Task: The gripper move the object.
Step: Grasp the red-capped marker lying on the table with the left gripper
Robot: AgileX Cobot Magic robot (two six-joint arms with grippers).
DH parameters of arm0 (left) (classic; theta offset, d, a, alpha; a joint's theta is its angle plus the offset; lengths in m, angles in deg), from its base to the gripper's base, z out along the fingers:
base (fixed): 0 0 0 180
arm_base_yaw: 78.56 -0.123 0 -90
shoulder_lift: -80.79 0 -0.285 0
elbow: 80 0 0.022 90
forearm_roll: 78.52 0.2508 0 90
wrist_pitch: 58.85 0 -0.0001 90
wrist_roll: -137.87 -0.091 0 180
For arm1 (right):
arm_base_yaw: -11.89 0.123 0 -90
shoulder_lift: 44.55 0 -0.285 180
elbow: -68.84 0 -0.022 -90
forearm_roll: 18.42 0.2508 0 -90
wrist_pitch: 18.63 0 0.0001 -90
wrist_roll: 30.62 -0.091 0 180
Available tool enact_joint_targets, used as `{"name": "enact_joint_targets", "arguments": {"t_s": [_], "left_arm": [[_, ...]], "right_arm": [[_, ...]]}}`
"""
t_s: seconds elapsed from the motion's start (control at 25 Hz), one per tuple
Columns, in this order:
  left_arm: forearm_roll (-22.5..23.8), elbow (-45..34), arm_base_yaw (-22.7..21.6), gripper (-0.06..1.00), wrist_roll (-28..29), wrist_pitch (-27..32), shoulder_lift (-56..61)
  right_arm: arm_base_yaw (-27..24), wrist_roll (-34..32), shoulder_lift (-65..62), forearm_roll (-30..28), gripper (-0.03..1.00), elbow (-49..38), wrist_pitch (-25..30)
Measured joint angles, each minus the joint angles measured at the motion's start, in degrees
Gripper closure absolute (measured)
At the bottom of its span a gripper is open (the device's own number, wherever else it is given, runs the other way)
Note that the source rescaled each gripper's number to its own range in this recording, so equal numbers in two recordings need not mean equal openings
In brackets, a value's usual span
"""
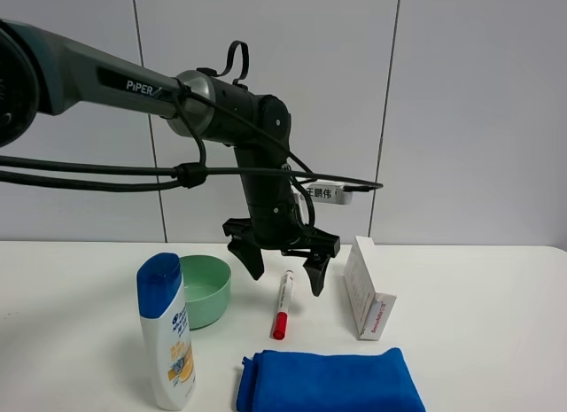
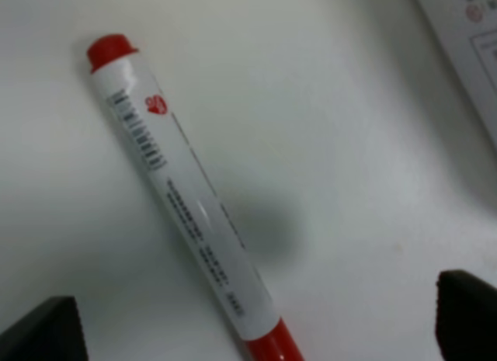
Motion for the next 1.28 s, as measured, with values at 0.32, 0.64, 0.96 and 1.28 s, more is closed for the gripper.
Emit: {"name": "enact_joint_targets", "arguments": {"t_s": [0.32,0.64,0.96,1.28], "left_arm": [[0.21,0.00,0.13,0.06,-0.17,0.83,-2.98],[0.33,0.00,0.13,0.06,-0.42,-0.58,-3.76],[0.40,0.00,0.13,0.06,-0.42,-1.44,-3.76],[0.40,0.00,0.13,0.06,-0.43,-3.12,-3.76]], "right_arm": [[0.00,0.00,0.00,0.00,-0.03,0.00,0.00],[0.00,0.00,0.00,0.00,-0.03,0.00,0.00],[0.00,0.00,0.00,0.00,-0.03,0.00,0.00],[0.00,0.00,0.00,0.00,-0.03,0.00,0.00]]}}
